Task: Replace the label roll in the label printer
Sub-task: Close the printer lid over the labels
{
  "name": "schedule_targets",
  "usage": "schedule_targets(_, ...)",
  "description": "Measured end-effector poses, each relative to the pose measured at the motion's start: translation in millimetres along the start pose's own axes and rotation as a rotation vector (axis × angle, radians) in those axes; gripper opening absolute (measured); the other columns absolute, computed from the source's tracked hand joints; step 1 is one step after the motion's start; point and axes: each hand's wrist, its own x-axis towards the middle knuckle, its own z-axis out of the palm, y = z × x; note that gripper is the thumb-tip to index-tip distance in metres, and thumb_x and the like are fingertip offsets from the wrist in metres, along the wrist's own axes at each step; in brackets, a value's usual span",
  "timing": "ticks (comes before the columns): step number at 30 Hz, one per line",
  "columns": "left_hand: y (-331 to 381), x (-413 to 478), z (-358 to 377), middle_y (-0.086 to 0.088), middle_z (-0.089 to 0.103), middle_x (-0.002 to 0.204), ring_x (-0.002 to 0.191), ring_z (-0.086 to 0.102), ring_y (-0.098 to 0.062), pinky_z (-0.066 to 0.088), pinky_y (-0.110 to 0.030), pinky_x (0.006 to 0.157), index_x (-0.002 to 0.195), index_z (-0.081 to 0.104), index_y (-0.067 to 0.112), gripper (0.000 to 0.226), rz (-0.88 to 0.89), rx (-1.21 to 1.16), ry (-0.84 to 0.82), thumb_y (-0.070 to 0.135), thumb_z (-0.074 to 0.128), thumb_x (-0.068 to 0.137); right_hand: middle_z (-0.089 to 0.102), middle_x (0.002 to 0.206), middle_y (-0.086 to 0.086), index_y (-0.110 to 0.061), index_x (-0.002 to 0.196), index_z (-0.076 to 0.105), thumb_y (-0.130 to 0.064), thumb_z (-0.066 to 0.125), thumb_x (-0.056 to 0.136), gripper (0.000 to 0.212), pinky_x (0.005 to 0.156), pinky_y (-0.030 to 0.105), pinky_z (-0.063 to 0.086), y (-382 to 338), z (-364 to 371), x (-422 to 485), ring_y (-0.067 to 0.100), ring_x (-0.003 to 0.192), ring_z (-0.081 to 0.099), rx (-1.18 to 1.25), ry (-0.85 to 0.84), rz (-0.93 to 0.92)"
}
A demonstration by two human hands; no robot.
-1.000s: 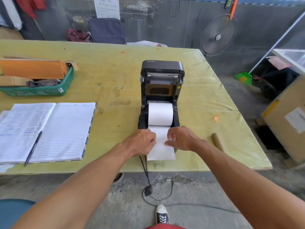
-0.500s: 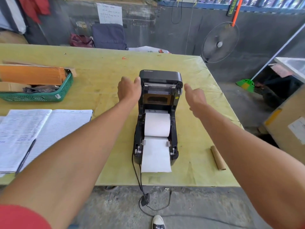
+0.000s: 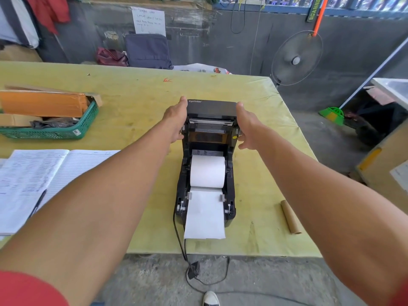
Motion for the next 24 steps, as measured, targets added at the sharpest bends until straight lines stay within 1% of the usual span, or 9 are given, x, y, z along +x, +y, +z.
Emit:
schedule_targets(4,-8,-17,-7,-0.013,0.052,0.137,0.120,0.052,-0.034,0.044,-0.048,0.098,0.142,0.041,0.016,0.062,0.020,-0.020,0.013,0.057,0.036,0.096,0.022,0.163,0.017,-0.018,0.158,0.016,-0.062,0.019,0.101,0.072,0.111,0.064,0.030,9,1,-17,0.046,0.144,0.028,0.010,0.028,0.007)
schedule_targets(8,-23,-39,-17,-0.014,0.057,0.130,0.110,0.058,-0.034,0.048,-0.044,0.085,0.135,0.047,0.014,0.057,0.011,-0.002,-0.007,0.055,0.038,0.096,0.030,0.158,0.018,-0.016,0.156,0.022,-0.062,0.020,0.101,0.072,0.109,0.064,0.032,26,7,-39,0.048,0.140,0.033,0.003,0.080,0.018)
schedule_targets(10,-34,-49,-22,-0.014,0.057,0.131,0.113,0.059,-0.037,0.049,-0.047,0.092,0.133,0.048,0.013,0.057,-0.006,-0.007,-0.021,0.055,0.039,0.096,0.037,0.152,0.019,-0.013,0.154,0.026,-0.062,0.020,0.101,0.072,0.106,0.061,0.035,38,10,-51,0.046,0.136,0.037,0.006,0.110,0.034)
schedule_targets(12,-45,-61,-27,-0.014,0.054,0.136,0.119,0.055,-0.039,0.048,-0.051,0.096,0.136,0.045,0.013,0.058,-0.027,0.005,-0.037,0.055,0.039,0.096,0.042,0.148,0.019,-0.011,0.153,0.029,-0.061,0.021,0.101,0.072,0.101,0.053,0.037,52,15,-64,0.043,0.132,0.041,0.013,0.143,0.043)
schedule_targets(15,-68,-79,-28,-0.011,0.053,0.136,0.119,0.053,-0.036,0.045,-0.052,0.100,0.139,0.044,0.015,0.062,-0.065,0.008,-0.048,0.058,0.042,0.093,0.043,0.147,0.015,-0.010,0.150,0.034,-0.061,0.024,0.101,0.072,0.097,0.048,0.037,80,24,-81,0.040,0.130,0.044,0.025,0.175,0.055)
schedule_targets(18,-94,-94,-25,-0.010,0.061,0.122,0.109,0.059,-0.033,0.047,-0.048,0.098,0.122,0.056,0.012,0.057,-0.059,0.017,-0.002,0.058,0.048,0.088,0.048,0.132,0.012,-0.009,0.145,0.041,-0.061,0.027,0.099,0.071,0.088,0.043,0.035,106,32,-94,0.034,0.113,0.046,0.050,0.176,0.072)
schedule_targets(20,-109,-102,-24,-0.010,0.064,0.114,0.102,0.061,-0.033,0.048,-0.046,0.096,0.108,0.059,0.012,0.045,-0.051,0.030,0.022,0.051,0.050,0.088,0.048,0.120,0.010,-0.008,0.141,0.045,-0.057,0.030,0.100,0.065,0.085,0.040,0.035,121,35,-101,0.031,0.104,0.044,0.046,0.181,0.074)
schedule_targets(22,-122,-106,-22,-0.012,0.067,0.108,0.097,0.064,-0.032,0.052,-0.045,0.092,0.099,0.061,0.011,0.034,-0.064,0.029,0.034,0.041,0.051,0.087,0.051,0.110,0.008,-0.009,0.127,0.050,-0.053,0.032,0.101,0.054,0.081,0.039,0.036,134,38,-106,0.029,0.096,0.047,0.050,0.188,0.083)
schedule_targets(24,-133,-107,-21,-0.012,0.068,0.103,0.089,0.064,-0.030,0.055,-0.039,0.079,0.099,0.064,0.008,0.029,-0.081,0.026,0.056,0.031,0.050,0.086,0.052,0.094,0.004,-0.010,0.115,0.050,-0.048,0.034,0.100,0.044,0.073,0.036,0.037,143,40,-109,0.022,0.081,0.049,0.047,0.186,0.091)
